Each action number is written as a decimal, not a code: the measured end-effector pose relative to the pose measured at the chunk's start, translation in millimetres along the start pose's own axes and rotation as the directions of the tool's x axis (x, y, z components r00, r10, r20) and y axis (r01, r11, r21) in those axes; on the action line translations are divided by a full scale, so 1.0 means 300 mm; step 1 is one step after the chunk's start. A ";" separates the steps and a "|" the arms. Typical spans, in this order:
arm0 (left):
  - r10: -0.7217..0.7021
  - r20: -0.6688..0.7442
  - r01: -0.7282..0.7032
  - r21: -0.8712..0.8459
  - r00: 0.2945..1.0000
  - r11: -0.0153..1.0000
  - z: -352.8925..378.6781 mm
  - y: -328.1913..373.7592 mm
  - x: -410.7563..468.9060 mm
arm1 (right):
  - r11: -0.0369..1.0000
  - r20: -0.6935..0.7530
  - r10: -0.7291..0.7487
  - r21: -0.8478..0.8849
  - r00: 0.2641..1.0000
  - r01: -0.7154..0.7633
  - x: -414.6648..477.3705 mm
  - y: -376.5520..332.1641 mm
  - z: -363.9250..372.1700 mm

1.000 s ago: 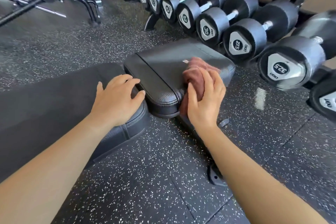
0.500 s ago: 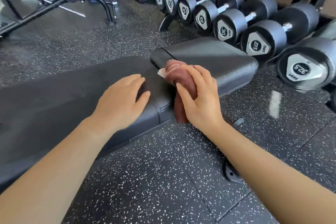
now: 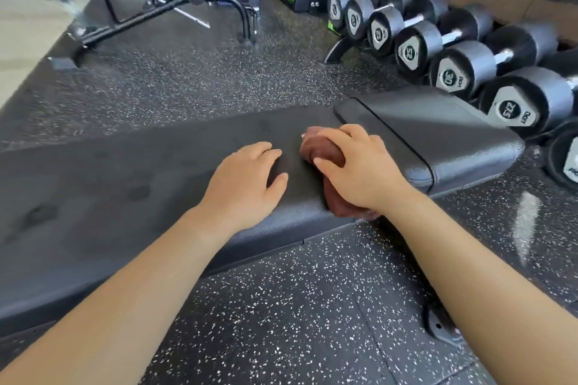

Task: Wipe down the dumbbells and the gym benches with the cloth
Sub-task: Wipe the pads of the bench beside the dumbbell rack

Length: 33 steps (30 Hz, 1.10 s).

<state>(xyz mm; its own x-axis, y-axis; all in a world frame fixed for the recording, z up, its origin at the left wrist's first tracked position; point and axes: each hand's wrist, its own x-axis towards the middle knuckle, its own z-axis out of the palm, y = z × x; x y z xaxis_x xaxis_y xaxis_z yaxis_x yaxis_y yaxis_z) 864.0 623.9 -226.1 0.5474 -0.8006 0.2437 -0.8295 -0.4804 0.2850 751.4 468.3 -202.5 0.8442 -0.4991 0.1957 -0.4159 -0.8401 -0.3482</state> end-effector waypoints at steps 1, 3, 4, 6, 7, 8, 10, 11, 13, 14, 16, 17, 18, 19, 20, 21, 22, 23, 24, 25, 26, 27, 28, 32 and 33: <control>0.002 -0.002 -0.002 0.003 1.000 1.000 -0.002 -0.002 0.006 | 1.000 -0.011 -0.025 -0.020 1.000 0.025 -0.014 0.003 0.007; 0.000 0.008 0.000 0.022 1.000 1.000 -0.010 -0.011 0.032 | 1.000 -0.010 -0.018 -0.017 1.000 0.018 0.004 0.011 0.012; -0.013 0.018 0.012 0.033 1.000 0.999 -0.014 -0.022 0.051 | 1.000 0.002 -0.002 0.010 1.000 0.002 0.032 0.008 0.010; -0.073 0.021 0.073 0.038 0.997 0.997 -0.026 -0.050 0.087 | 0.997 0.031 0.030 0.070 0.999 -0.032 0.112 0.000 0.011; -0.107 0.016 0.106 0.032 0.994 0.994 -0.032 -0.061 0.097 | 0.996 0.051 0.042 0.078 0.998 -0.046 0.148 -0.007 0.010; -0.133 0.009 0.132 0.021 0.991 0.991 -0.035 -0.068 0.098 | 0.997 0.067 0.044 0.061 0.997 -0.048 0.171 -0.015 0.012; -0.167 0.005 0.167 0.006 0.986 0.986 -0.036 -0.066 0.089 | 1.000 0.077 0.026 0.004 0.997 -0.026 0.174 -0.024 0.015; -0.182 0.010 0.182 0.005 0.983 0.983 -0.036 -0.060 0.085 | 1.000 0.069 0.008 -0.018 0.998 -0.007 0.151 -0.025 0.016; -0.204 0.027 0.204 0.008 0.979 0.979 -0.042 -0.048 0.088 | 0.999 0.050 -0.037 -0.018 0.998 0.037 0.092 -0.017 0.019; -0.211 0.029 0.211 0.007 0.977 0.977 -0.048 -0.045 0.094 | 0.999 0.049 -0.042 0.006 0.998 0.042 0.075 -0.013 0.020; -0.220 0.023 0.221 -0.002 0.975 0.975 -0.056 -0.039 0.103 | 0.999 0.073 -0.015 0.050 0.997 0.011 0.097 -0.010 0.023; -0.225 0.016 0.225 -0.011 0.974 0.974 -0.055 -0.038 0.106 | 0.998 0.094 -0.002 0.059 0.996 -0.003 0.135 -0.010 0.027; -0.230 0.010 0.230 -0.016 0.973 0.973 -0.052 -0.039 0.105 | 0.998 0.115 -0.002 0.060 0.993 -0.005 0.181 -0.013 0.034; -0.232 0.002 0.232 -0.018 0.973 0.973 -0.048 -0.040 0.104 | 0.998 0.131 -0.012 0.063 0.991 0.004 0.229 -0.018 0.043; -0.230 -0.004 0.230 -0.015 0.973 0.973 -0.044 -0.042 0.104 | 0.997 0.143 -0.022 0.070 0.989 0.012 0.273 -0.024 0.051; -0.229 -0.007 0.229 -0.011 0.973 0.973 -0.041 -0.044 0.106 | 0.997 0.152 -0.027 0.077 0.988 0.015 0.315 -0.026 0.061; -0.229 -0.007 0.229 -0.009 0.973 0.973 -0.040 -0.047 0.107 | 0.997 0.163 -0.028 0.080 0.986 0.015 0.352 -0.028 0.072; -0.231 -0.005 0.231 -0.007 0.973 0.973 -0.040 -0.050 0.109 | 0.997 0.175 -0.030 0.081 0.984 0.016 0.384 -0.029 0.081; -0.232 -0.006 0.232 -0.004 0.973 0.973 -0.039 -0.052 0.111 | 0.996 0.186 -0.034 0.082 0.982 0.019 0.415 -0.031 0.087; -0.231 -0.005 0.231 -0.003 0.973 0.973 -0.039 -0.052 0.112 | 0.996 0.197 -0.038 0.081 0.980 0.022 0.441 -0.033 0.088; -0.229 -0.005 0.229 -0.001 0.973 0.973 -0.038 -0.051 0.111 | 0.996 0.209 -0.037 0.082 0.977 0.021 0.462 -0.035 0.087; -0.228 -0.006 0.228 0.001 0.974 0.974 -0.038 -0.050 0.112 | 0.996 0.219 -0.039 0.084 0.975 0.021 0.479 -0.036 0.083; -0.231 -0.010 0.231 0.002 0.973 0.973 -0.037 -0.051 0.110 | 0.996 0.229 -0.045 0.086 0.972 0.026 0.487 -0.038 0.078; -0.226 -0.004 0.226 -0.012 0.974 0.974 -0.040 -0.054 0.107 | 0.995 0.235 -0.080 0.072 0.969 0.065 0.418 -0.035 0.050; -0.231 -0.003 0.231 -0.025 0.973 0.973 -0.043 -0.051 0.107 | 0.996 0.233 -0.083 0.055 0.969 0.072 0.376 -0.037 0.036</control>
<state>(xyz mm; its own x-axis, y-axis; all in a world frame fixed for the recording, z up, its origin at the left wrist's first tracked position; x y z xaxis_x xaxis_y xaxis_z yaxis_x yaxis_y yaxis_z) 895.5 610.1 -210.8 0.7248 -0.6666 0.1742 -0.6774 -0.6434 0.3567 854.8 423.6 -186.5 0.9314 -0.3640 0.0048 -0.3345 -0.8612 -0.3827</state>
